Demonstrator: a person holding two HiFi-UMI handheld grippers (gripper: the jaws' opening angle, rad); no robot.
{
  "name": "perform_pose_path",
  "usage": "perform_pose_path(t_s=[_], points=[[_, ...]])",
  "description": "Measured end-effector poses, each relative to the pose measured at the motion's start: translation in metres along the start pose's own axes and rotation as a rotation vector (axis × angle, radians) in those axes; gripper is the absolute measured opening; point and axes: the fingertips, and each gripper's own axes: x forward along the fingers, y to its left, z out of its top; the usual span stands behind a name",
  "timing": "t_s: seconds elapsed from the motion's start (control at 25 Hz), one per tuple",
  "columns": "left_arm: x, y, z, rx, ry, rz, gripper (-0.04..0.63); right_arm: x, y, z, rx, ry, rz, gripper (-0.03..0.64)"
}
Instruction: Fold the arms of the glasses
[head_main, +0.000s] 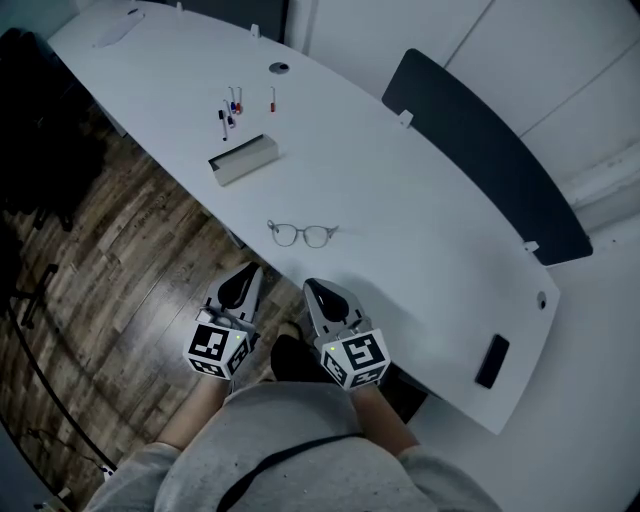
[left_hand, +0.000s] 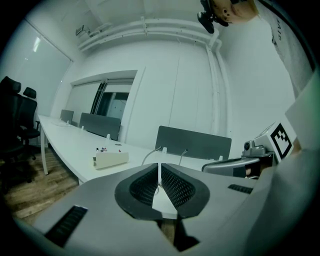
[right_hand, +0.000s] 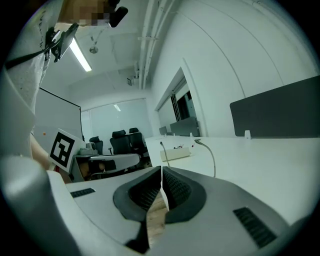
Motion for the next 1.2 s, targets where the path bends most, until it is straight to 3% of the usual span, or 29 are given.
perform_pose_path(t_s=[0.2,0.28,0.32,0.52,0.72,0.88,1.2], points=[[0.030,0.013,-0.001,-0.004,0.013,0.021,0.027,0.014,-0.034,0.003,-0.010,0.023,-0.031,0.020],[0.041,0.018,-0.002,-0.009,0.022,0.033,0.122,0.018,-0.049,0.005,-0.015,0.028,-0.047,0.020],[0.046,0.021,-0.003,-0.010,0.026,0.039,0.132,0.020,-0.056,0.005,-0.015,0.030,-0.059,0.020],[0.070,0.032,-0.004,-0.006,0.041,0.060,0.133,0.028,-0.094,0.009,-0.001,0.036,-0.112,0.021],[0.085,0.037,-0.007,0.021,0.059,0.061,0.133,0.036,-0.116,0.013,0.003,0.041,-0.111,0.077],[0.091,0.043,-0.013,0.041,0.081,0.062,0.135,0.045,-0.131,0.010,-0.012,0.057,-0.114,0.078],[0.103,0.046,-0.025,0.063,0.137,-0.020,0.143,0.065,-0.135,0.001,-0.053,0.120,-0.115,0.078]])
